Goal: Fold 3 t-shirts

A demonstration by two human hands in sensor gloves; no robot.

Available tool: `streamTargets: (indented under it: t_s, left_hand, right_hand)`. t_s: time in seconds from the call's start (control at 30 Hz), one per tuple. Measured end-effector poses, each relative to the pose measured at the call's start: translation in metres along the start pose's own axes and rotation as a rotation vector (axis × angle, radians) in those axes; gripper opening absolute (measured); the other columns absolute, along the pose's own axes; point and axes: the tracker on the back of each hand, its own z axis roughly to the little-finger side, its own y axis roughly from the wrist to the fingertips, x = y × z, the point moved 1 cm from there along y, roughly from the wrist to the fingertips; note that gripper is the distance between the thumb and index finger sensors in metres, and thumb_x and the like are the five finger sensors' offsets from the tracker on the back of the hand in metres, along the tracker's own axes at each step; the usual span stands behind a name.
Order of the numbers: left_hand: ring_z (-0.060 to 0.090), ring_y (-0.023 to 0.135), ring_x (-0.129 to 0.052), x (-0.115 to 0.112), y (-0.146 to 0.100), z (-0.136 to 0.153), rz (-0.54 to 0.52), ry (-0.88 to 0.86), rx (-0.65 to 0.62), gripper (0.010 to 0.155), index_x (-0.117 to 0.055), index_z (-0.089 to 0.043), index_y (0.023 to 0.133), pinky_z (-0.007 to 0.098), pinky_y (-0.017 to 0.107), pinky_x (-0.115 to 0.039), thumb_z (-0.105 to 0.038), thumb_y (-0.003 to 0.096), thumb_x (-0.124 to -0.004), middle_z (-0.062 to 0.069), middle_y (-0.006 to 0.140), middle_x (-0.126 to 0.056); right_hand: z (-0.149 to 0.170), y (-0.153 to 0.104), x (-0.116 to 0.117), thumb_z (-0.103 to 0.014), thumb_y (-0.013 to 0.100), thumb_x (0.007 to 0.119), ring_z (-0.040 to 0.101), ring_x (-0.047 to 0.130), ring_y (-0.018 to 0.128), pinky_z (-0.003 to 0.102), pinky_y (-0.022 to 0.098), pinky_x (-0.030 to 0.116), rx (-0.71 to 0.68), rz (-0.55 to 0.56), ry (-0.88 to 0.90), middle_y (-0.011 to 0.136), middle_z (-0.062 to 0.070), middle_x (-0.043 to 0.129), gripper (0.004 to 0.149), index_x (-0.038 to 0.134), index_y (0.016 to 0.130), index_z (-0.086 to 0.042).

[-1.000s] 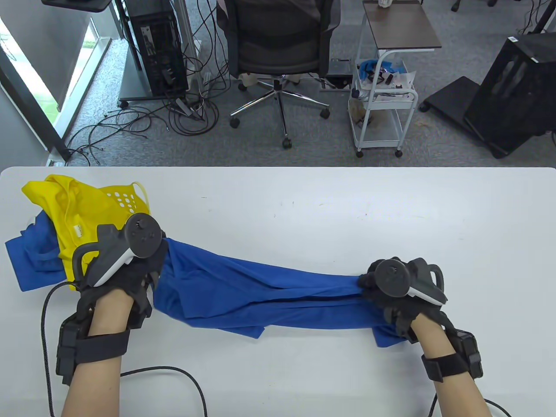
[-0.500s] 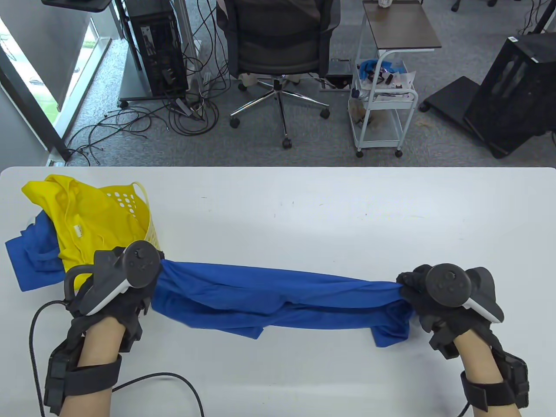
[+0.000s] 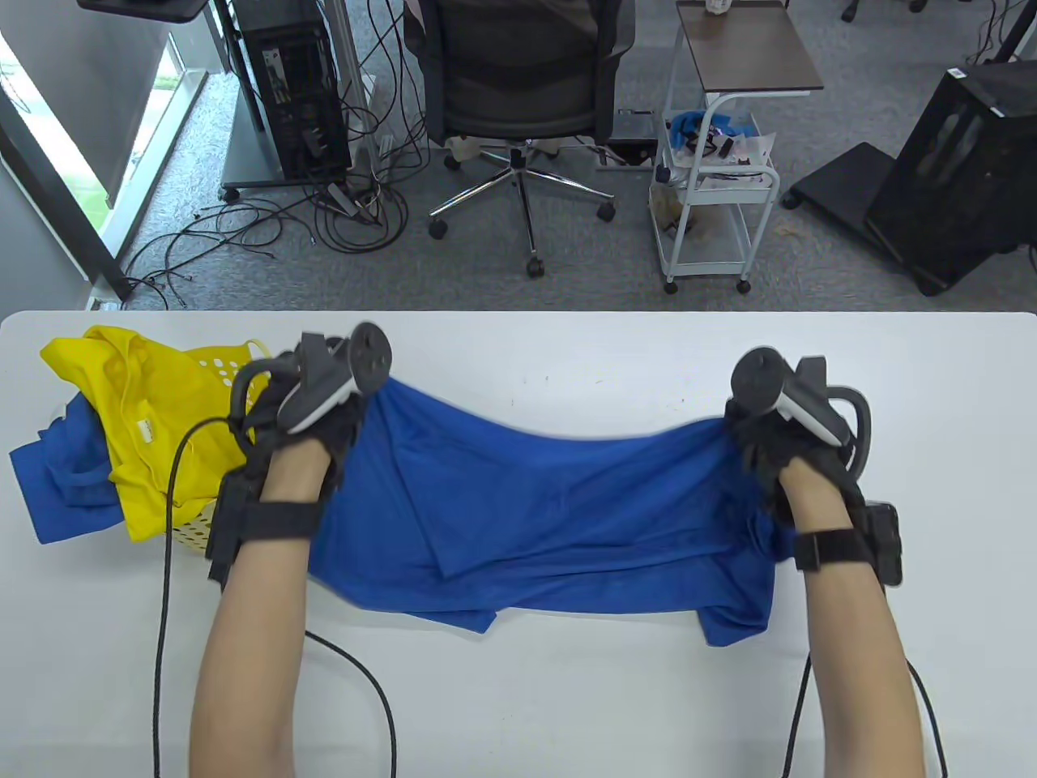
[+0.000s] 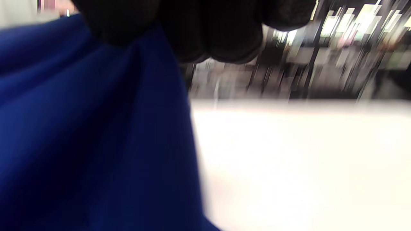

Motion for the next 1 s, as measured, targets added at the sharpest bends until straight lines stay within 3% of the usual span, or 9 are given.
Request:
streamTargets:
  t_s: [0.03, 0.1, 0.2, 0.33, 0.47, 0.67, 0.73, 0.83, 1.0]
  left_hand:
    - [0.016, 0.076, -0.081, 0.023, 0.012, 0.011, -0.128, -0.076, 0.077, 0.042, -0.077, -0.039, 0.083, 0.037, 0.059, -0.077, -0.041, 0.0430, -0.065, -0.009, 0.083, -0.083]
    - [0.015, 0.078, -0.080, 0.071, 0.021, 0.033, -0.309, -0.235, 0.186, 0.042, -0.074, -0.040, 0.084, 0.036, 0.061, -0.076, -0.042, 0.0429, -0.065, -0.010, 0.084, -0.081]
    - [0.014, 0.080, -0.078, 0.115, 0.006, 0.050, -0.462, -0.248, 0.134, 0.042, -0.072, -0.041, 0.085, 0.036, 0.062, -0.075, -0.043, 0.0438, -0.064, -0.011, 0.086, -0.079]
    - [0.015, 0.080, -0.078, 0.113, -0.039, 0.054, -0.461, -0.166, 0.029, 0.042, -0.073, -0.040, 0.086, 0.037, 0.062, -0.075, -0.043, 0.0439, -0.066, -0.010, 0.086, -0.079]
    - [0.015, 0.080, -0.080, 0.060, -0.122, 0.043, -0.396, 0.064, -0.201, 0.042, -0.075, -0.040, 0.086, 0.038, 0.062, -0.075, -0.043, 0.0443, -0.068, -0.010, 0.087, -0.081]
    - [0.015, 0.080, -0.081, -0.099, -0.203, 0.032, 0.044, 0.249, -0.337, 0.042, -0.077, -0.042, 0.085, 0.039, 0.062, -0.075, -0.044, 0.0433, -0.069, -0.011, 0.086, -0.084]
    - [0.015, 0.080, -0.081, -0.145, -0.218, 0.031, 0.206, 0.300, -0.356, 0.042, -0.078, -0.042, 0.084, 0.040, 0.062, -0.074, -0.043, 0.0423, -0.070, -0.012, 0.086, -0.084]
    - [0.014, 0.084, -0.079, -0.177, -0.230, 0.033, 0.404, 0.431, -0.338, 0.045, -0.068, -0.043, 0.089, 0.040, 0.064, -0.074, -0.034, 0.0451, -0.070, -0.014, 0.092, -0.079]
    - [0.016, 0.083, -0.079, -0.162, -0.231, 0.044, 0.289, 0.183, -0.260, 0.044, -0.072, -0.041, 0.089, 0.041, 0.062, -0.074, -0.037, 0.0449, -0.068, -0.010, 0.092, -0.079]
  right_hand:
    - [0.002, 0.008, -0.033, -0.032, 0.041, 0.076, 0.028, 0.085, 0.066, 0.050, 0.059, 0.065, 0.050, 0.247, -0.015, 0.075, 0.004, 0.086, 0.040, 0.082, 0.079, -0.024]
    - [0.010, 0.013, -0.088, -0.033, 0.041, 0.075, 0.027, 0.085, 0.068, 0.049, 0.060, 0.065, 0.078, 0.526, 0.082, 0.076, 0.003, 0.085, 0.040, 0.081, 0.080, -0.026]
    - [0.018, -0.007, -0.140, -0.033, 0.042, 0.075, 0.027, 0.083, 0.070, 0.049, 0.062, 0.063, 0.022, 0.707, 0.165, 0.078, 0.002, 0.083, 0.040, 0.080, 0.080, -0.027]
    - [0.027, -0.046, -0.140, -0.034, 0.041, 0.076, 0.027, 0.085, 0.068, 0.050, 0.060, 0.066, -0.087, 0.668, 0.108, 0.076, 0.002, 0.086, 0.040, 0.082, 0.080, -0.026]
    - [0.047, -0.100, -0.075, -0.032, 0.044, 0.076, 0.032, 0.082, 0.072, 0.054, 0.061, 0.062, -0.242, 0.134, 0.080, 0.079, 0.006, 0.085, 0.040, 0.083, 0.082, -0.024]
    - [0.047, -0.178, 0.056, -0.032, 0.043, 0.077, 0.034, 0.081, 0.073, 0.056, 0.060, 0.061, -0.297, -0.296, 0.054, 0.079, 0.007, 0.084, 0.039, 0.084, 0.081, -0.023]
    - [0.039, -0.197, 0.088, -0.032, 0.043, 0.077, 0.035, 0.080, 0.073, 0.056, 0.060, 0.060, -0.323, -0.370, 0.050, 0.079, 0.007, 0.084, 0.039, 0.084, 0.081, -0.024]
    - [0.028, -0.212, 0.109, -0.037, 0.042, 0.078, 0.036, 0.079, 0.074, 0.057, 0.059, 0.060, -0.382, -0.485, 0.043, 0.081, 0.008, 0.082, 0.040, 0.084, 0.079, -0.026]
    - [0.036, -0.207, 0.080, -0.046, 0.042, 0.075, 0.036, 0.079, 0.073, 0.057, 0.059, 0.060, -0.320, -0.293, 0.151, 0.080, 0.008, 0.083, 0.047, 0.082, 0.083, -0.024]
